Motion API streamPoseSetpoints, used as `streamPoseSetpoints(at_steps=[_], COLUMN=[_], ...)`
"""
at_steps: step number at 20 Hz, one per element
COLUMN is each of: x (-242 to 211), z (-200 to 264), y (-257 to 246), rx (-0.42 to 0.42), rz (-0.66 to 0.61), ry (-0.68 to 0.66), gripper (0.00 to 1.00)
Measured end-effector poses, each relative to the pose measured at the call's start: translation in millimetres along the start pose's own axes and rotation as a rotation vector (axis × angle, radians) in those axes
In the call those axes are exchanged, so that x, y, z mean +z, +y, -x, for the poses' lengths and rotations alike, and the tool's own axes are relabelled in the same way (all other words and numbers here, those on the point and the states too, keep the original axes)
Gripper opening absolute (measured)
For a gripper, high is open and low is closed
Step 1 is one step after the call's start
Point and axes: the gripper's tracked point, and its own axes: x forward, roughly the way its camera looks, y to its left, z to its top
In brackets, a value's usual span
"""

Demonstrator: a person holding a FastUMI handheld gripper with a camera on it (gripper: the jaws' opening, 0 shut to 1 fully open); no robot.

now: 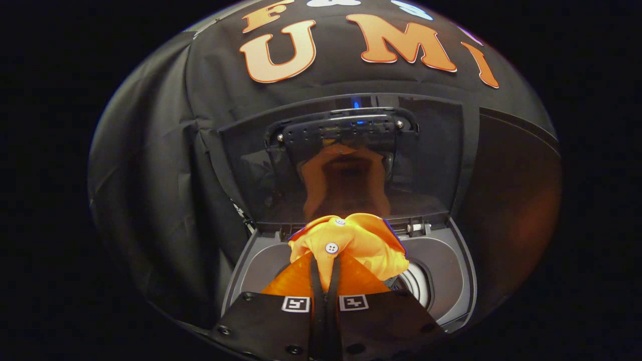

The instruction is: Put the clothes into the washing machine and then close the washing machine lid.

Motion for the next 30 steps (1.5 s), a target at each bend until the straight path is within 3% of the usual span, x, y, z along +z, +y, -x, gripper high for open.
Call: streamPoseSetpoints(at_steps=[5,14,30], x=[-21,-103,-107], z=[-28,-50,-65], y=[-6,-25,-36], rx=[-0.004,-0.059,-0.104], rz=[0.007,-0.051,-0.045], ry=[0.087,0.308,0.385], gripper=[0.08,0.08,0.08])
